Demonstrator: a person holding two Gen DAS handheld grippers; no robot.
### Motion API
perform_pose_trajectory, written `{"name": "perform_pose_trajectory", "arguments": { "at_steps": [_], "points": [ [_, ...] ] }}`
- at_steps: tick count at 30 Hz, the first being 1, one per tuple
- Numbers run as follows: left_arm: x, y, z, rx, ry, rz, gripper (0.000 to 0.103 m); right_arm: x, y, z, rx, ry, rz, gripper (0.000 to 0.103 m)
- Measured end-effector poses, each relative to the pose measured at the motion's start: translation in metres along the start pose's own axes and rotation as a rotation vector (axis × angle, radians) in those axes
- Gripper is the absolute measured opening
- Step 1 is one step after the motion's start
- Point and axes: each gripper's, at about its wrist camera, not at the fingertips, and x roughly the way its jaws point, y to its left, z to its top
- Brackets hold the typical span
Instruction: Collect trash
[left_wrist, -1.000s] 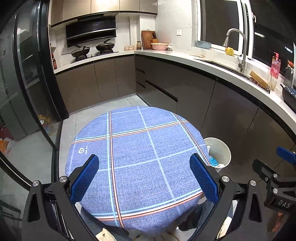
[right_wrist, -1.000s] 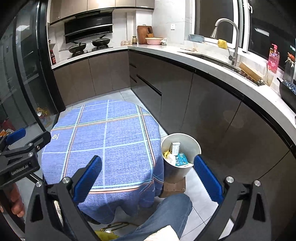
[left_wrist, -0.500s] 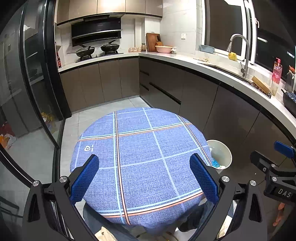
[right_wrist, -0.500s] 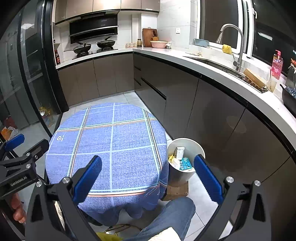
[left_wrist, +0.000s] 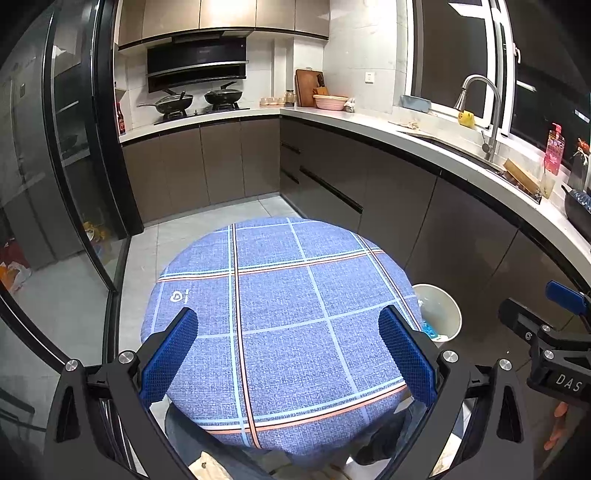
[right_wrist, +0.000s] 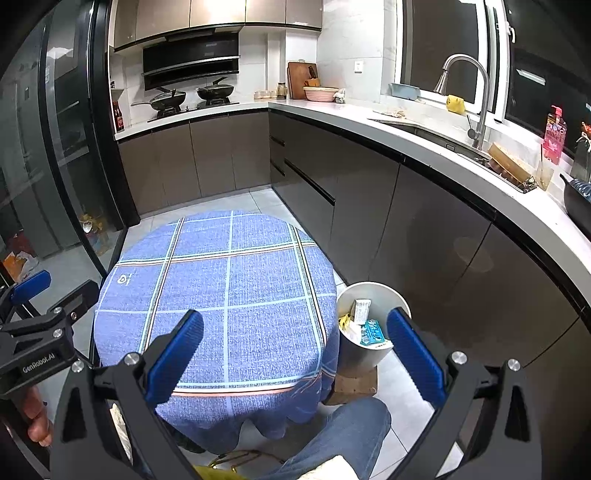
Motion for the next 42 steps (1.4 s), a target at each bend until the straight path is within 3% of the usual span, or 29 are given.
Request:
{"name": "perform_pose_trajectory", "arguments": {
  "at_steps": [42],
  "points": [
    [-0.0021, 0.0079, 0.0028, -0.004, -0.007, -0.006, 0.095, -0.0017, 0.0020, 0.0045, 0.003, -0.005, 0.017, 0.100]
  ]
}}
